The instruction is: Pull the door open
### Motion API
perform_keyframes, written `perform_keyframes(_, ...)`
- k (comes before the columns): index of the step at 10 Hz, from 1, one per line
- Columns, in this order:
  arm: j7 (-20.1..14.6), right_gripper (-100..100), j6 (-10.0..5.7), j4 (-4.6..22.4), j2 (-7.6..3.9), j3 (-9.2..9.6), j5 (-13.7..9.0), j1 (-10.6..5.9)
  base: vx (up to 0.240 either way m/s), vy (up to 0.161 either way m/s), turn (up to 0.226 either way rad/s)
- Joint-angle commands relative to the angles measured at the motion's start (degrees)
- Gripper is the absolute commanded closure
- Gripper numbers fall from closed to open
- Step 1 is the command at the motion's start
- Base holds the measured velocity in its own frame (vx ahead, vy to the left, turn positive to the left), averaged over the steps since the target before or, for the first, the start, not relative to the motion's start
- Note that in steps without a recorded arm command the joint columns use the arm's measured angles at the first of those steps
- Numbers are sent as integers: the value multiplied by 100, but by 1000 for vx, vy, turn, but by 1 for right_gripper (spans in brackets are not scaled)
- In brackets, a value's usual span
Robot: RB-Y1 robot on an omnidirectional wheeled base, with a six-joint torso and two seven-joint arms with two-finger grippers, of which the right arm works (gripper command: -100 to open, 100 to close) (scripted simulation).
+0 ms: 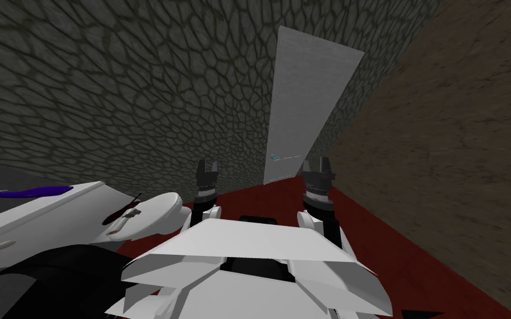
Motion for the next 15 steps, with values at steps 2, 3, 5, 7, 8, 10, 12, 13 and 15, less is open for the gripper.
perform_keyframes(2,-33,-100,-96,392,-91,-23,-29,-94,83,-56,93)
perform_keyframes(3,-46,-100,-131,539,-124,-32,-40,-129,98,8,64)
perform_keyframes(5,-76,-100,-217,895,-203,-52,-66,-215,95,0,79)
perform_keyframes(7,-113,-100,-324,1291,-299,-78,-99,-320,100,-27,115)
perform_keyframes(8,-133,-100,-381,1502,-349,-92,-116,-377,101,-40,88)
perform_keyframes(10,-155,-100,-444,1820,-404,-107,-135,-439,51,-37,59)
perform_keyframes(12,-177,-100,-507,2096,-459,-122,-154,-501,63,-27,89)
perform_keyframes(13,-201,-100,-575,2306,-518,-139,-175,-568,51,-20,81)
perform_keyframes(15,-225,-100,-644,2601,-578,-156,-196,-637,46,-32,65)
